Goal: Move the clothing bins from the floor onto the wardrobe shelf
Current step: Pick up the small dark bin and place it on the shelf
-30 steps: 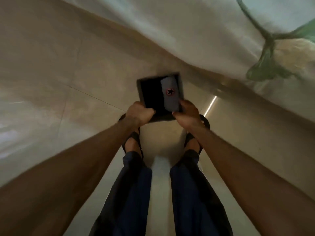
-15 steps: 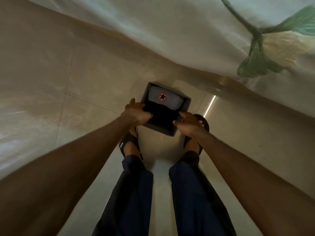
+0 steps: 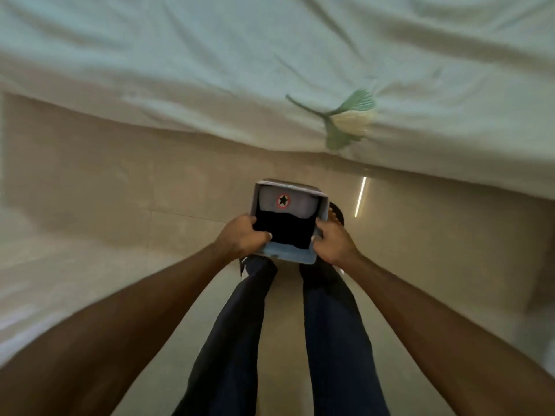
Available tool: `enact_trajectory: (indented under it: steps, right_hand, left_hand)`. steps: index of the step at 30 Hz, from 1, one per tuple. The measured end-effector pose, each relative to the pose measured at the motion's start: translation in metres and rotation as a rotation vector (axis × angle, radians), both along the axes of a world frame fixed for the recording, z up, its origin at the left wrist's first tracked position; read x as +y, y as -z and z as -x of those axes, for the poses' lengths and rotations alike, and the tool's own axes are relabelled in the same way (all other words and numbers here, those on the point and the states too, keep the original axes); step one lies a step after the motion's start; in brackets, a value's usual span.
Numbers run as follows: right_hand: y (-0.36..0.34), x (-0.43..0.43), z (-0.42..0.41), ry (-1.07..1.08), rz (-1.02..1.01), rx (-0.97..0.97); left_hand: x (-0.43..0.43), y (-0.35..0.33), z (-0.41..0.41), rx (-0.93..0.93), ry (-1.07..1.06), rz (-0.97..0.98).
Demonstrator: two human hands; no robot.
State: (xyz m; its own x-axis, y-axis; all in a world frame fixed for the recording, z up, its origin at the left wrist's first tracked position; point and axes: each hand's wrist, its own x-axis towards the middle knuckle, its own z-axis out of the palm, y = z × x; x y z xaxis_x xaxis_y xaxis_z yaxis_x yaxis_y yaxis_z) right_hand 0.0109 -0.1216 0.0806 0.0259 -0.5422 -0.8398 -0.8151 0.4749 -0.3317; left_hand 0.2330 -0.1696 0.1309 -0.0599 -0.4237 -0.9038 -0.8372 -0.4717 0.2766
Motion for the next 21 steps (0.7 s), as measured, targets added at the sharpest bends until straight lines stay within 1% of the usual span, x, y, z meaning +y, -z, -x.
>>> enact_trajectory:
  steps: [2, 5, 8, 10, 11, 13, 16, 19, 21]
  right_hand:
    - [-0.071, 0.009, 0.004, 0.084, 0.026, -0.036]
    - [-0.158, 0.031, 0.015, 0.215, 0.052, -0.027]
    - [-0.246, 0.064, 0.024, 0.292, 0.123, 0.005]
    - [-0.286, 0.087, 0.024, 0.361, 0.158, 0.021]
    - [-0.310, 0.103, 0.027, 0.429, 0.174, 0.035]
    - [-0.344, 0.134, 0.032, 0.563, 0.192, 0.050]
    - [-0.382, 0.183, 0.040, 0.758, 0.217, 0.062]
    - [-0.408, 0.245, 0.052, 0.972, 0.227, 0.103]
    - [-0.415, 0.280, 0.058, 1.087, 0.227, 0.114]
  left_hand:
    - [0.002, -0.060, 0.002, 0.040, 0.053, 0.004]
    - [0.000, -0.144, 0.010, 0.104, 0.168, 0.019]
    - [0.006, -0.224, 0.025, 0.123, 0.358, 0.032]
    - [0.013, -0.261, 0.036, 0.136, 0.466, 0.044]
    - [0.020, -0.284, 0.047, 0.150, 0.531, 0.053]
    - [0.033, -0.319, 0.070, 0.164, 0.646, 0.079]
    - [0.049, -0.355, 0.109, 0.185, 0.853, 0.100]
    - [0.076, -0.383, 0.157, 0.238, 1.103, 0.085]
    - [0.093, -0.396, 0.185, 0.270, 1.220, 0.083]
